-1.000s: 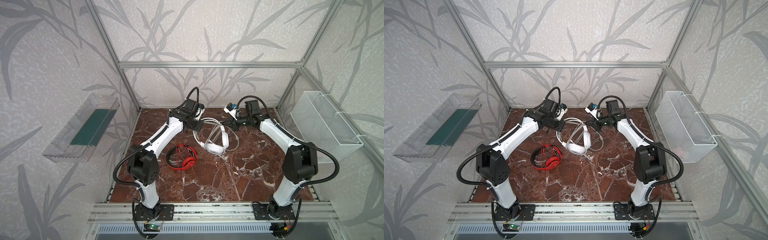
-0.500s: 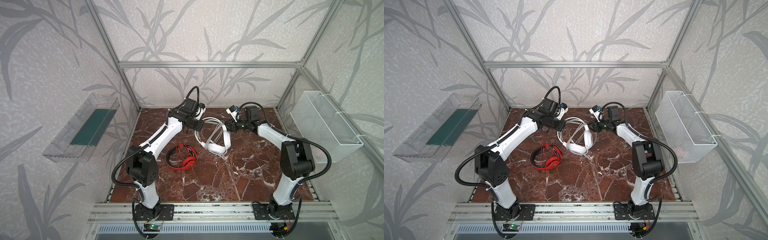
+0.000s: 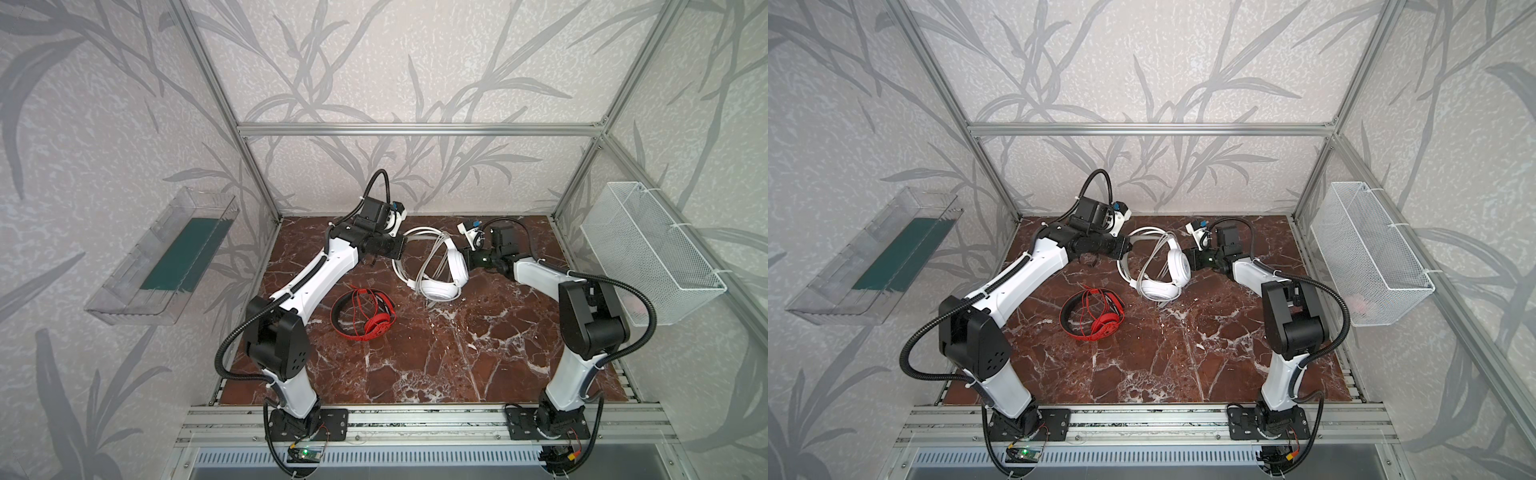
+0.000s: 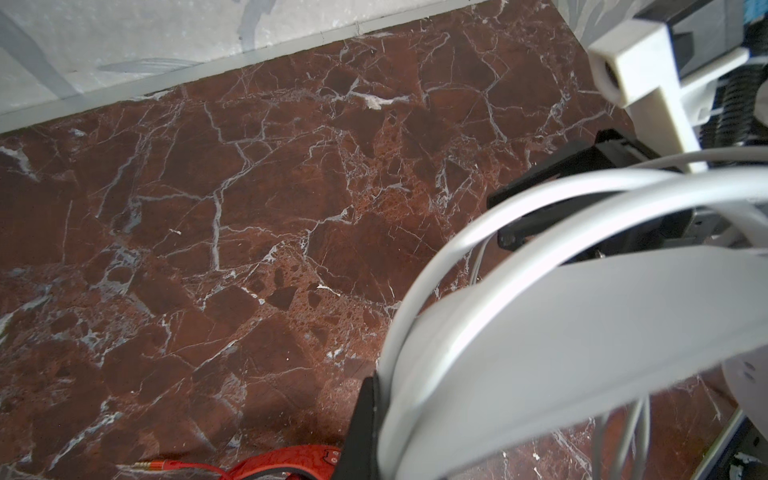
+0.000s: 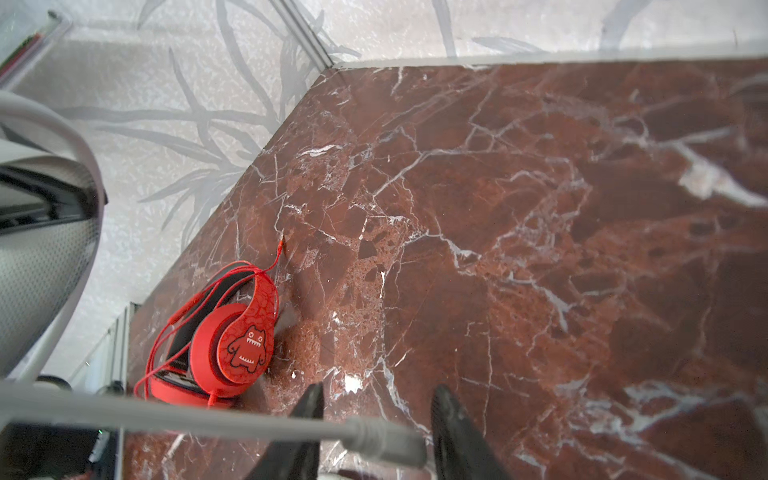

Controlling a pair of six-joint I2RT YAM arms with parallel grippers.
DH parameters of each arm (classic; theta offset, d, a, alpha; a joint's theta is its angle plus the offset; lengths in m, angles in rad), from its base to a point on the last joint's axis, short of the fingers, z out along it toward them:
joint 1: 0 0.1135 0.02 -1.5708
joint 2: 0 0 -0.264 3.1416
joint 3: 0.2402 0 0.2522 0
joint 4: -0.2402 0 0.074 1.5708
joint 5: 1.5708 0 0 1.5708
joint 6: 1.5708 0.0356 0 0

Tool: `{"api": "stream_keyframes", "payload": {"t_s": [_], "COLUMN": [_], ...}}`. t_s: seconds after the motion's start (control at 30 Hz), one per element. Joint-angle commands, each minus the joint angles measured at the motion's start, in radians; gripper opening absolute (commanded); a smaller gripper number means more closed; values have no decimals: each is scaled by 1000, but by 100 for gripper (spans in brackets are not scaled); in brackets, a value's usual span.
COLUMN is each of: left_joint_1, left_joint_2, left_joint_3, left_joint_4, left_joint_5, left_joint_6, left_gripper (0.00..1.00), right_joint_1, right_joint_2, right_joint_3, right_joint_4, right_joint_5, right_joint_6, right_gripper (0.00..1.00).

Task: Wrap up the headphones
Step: 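Release the cable and lower the right gripper beside the headphones, then grasp the grey cable end near the plug with the right gripper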

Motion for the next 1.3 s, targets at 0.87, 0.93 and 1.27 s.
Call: {"api": "stream_keyframes", "payload": {"t_s": [0.87, 0.93, 1.27], "left_joint_1": [100, 105, 136], "left_joint_2": [-14, 1, 64], "left_joint_3": [-173, -174, -180], "left_joint_4": [361, 373, 401], "left_joint_5": [-110, -115, -105], "left_joint_6": [-345, -360, -423], "left_gripper": [0, 0, 0], "right_joint_1": [246, 273, 308], "right_joint_2": [-112, -129, -17], "right_joint_3": [-278, -287, -169], "right_joint_4": [-5, -9, -16], "right_joint_5": [549, 596, 679], "right_joint_6": [352, 343, 281], "right_gripper": [59, 59, 59]}}
